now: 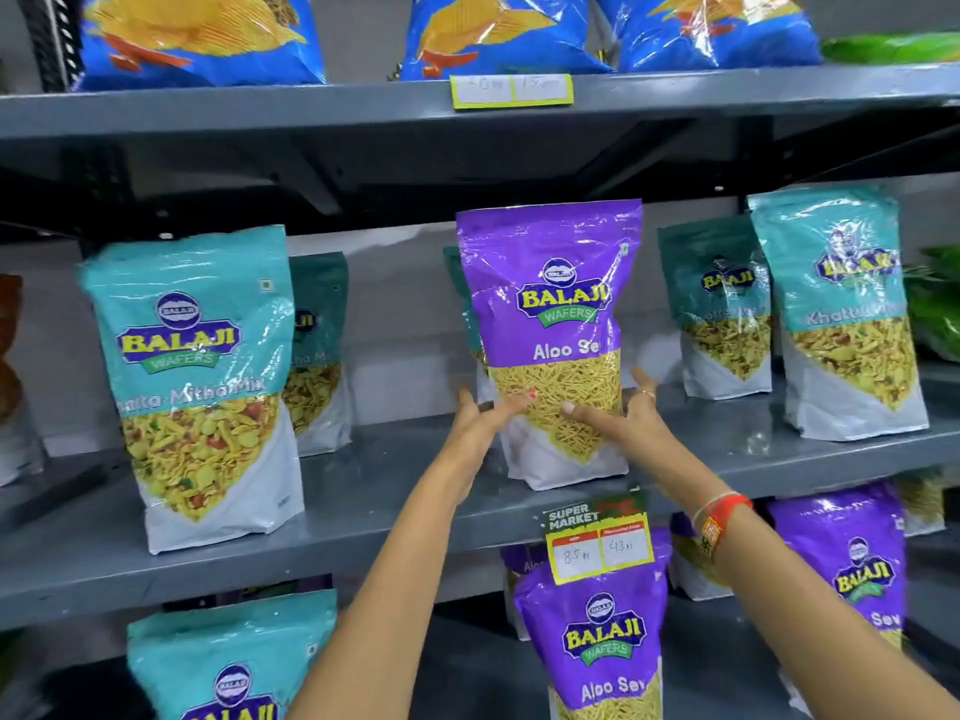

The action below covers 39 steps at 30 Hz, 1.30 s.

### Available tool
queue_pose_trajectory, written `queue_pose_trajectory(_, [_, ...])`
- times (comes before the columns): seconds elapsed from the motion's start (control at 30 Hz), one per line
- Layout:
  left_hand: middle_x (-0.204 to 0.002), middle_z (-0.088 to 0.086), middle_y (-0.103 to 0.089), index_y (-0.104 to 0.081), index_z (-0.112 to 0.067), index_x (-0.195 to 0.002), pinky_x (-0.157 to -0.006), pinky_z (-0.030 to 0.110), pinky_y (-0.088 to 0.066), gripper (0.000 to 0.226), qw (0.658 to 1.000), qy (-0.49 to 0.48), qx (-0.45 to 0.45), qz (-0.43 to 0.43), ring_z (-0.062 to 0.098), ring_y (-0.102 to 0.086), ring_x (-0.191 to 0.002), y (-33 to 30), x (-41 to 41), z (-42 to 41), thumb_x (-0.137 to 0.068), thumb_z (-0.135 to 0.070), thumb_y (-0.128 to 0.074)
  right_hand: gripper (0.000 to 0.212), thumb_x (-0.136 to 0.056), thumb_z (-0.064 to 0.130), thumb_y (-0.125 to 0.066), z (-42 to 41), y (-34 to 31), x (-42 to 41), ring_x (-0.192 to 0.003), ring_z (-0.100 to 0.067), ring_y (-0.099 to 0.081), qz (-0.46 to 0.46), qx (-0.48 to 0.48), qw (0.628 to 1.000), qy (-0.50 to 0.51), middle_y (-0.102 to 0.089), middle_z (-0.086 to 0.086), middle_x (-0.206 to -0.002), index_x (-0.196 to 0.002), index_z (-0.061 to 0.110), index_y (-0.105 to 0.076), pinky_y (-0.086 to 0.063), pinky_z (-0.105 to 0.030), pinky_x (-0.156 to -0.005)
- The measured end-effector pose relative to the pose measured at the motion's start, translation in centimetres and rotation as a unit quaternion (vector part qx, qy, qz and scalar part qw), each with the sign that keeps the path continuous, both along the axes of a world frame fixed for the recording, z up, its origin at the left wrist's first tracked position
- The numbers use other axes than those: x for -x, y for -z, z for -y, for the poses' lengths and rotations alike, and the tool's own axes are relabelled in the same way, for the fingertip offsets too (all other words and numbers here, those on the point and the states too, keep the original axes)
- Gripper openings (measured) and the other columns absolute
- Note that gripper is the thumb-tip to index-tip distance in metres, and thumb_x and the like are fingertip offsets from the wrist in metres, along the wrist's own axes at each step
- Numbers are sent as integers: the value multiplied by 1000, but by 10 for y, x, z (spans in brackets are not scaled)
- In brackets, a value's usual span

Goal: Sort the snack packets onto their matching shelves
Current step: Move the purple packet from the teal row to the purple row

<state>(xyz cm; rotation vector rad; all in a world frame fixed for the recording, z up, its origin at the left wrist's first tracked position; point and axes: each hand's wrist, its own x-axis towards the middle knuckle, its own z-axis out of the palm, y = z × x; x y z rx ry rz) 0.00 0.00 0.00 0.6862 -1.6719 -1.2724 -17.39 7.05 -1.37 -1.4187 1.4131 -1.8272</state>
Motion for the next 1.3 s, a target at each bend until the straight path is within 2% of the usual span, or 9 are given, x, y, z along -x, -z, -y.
queue_pose_trajectory(0.07, [-125, -6, -62, -41, -34, -119, -107, 35, -39, 72, 999, 36, 40, 8, 9, -57, -115, 5, 7, 2, -59, -31, -80, 82, -71, 19, -77, 0, -2, 2, -90, 1, -59, -4, -26, 999, -21, -62, -1, -113, -133, 12, -23, -51, -10, -63])
queue_pose_trajectory(0.17, [-125, 0, -63, -48, -32, -114, -100, 33, -48, 64, 996, 56, 66, 10, 13, -60, -114, 9, 17, 11, -61, -18, -81, 68, -67, 20, -80, 7, -1, 13, -91, 0, -58, -12, -43, 999, -14, -59, 1, -110, -120, 14, -36, -51, -10, -60])
queue_pose_trajectory(0.37, [-121, 2, -64, -45, -16, -120, -89, 27, -54, 72, 995, 38, 90, -6, 13, -62, -110, -5, 30, 12, -60, -12, -83, 87, -51, 30, -89, 0, -14, 25, -101, -12, -63, 13, -12, 1000, 10, -62, -6, -117, -121, 9, -41, -55, -28, -81])
queue_pose_trajectory(0.67, [-113, -19, -54, -35, -29, -117, -79, 8, -50, 67, 983, 10, 181, -8, -10, -54, -103, -3, -21, -39, -65, -21, -77, 81, -48, 27, -90, -47, -15, -22, -99, -11, -62, 5, 56, 998, 16, -61, -2, -108, -113, 15, -43, -55, -30, -82])
queue_pose_trajectory(0.77, [-117, -13, -57, -37, -36, -112, -85, 14, -50, 71, 980, -4, 198, -32, -1, -57, -109, 6, -42, -58, -57, -29, -82, 88, -43, 30, -91, -64, -7, -43, -102, -12, -61, -11, 70, 997, 23, -61, -4, -113, -115, 15, -43, -53, -29, -85])
queue_pose_trajectory(0.87, [-120, -5, -58, -41, -37, -112, -99, 32, -47, 78, 978, -27, 201, -50, 13, -56, -117, 30, -60, -72, -49, -37, -87, 85, -45, 23, -91, -80, 10, -62, -93, 4, -59, -28, 92, 995, 15, -60, 8, -104, -114, 15, -42, -49, -14, -78])
queue_pose_trajectory(0.97, [-116, -11, -57, -41, -39, -110, -98, 30, -48, 76, 979, -50, 193, -50, 5, -56, -111, 67, -82, -84, -50, -26, -85, 82, -39, 31, -89, -83, 40, -81, -86, 13, -57, -41, 85, 995, -16, -57, 14, -99, -105, 24, -40, -45, -9, -77])
queue_pose_trajectory(1.07, [-116, -14, -54, -39, -39, -112, -93, 19, -47, 76, 984, -64, 165, -13, -3, -54, -109, 109, -110, -85, -55, -13, -82, 86, -33, 36, -92, -71, 85, -101, -96, 7, -58, -32, 45, 997, -47, -58, 14, -103, -99, 36, -38, -48, -19, -87])
queue_pose_trajectory(1.3, [-123, -20, -48, -35, -43, -117, -105, 18, -38, 89, 989, -98, 68, 91, -14, -46, -114, 207, -146, -71, -45, -45, -86, 88, -30, 39, -94, -36, 210, -130, -106, -22, -64, 18, -76, 995, -61, -65, -7, -110, -101, 34, -42, -51, -53, -93])
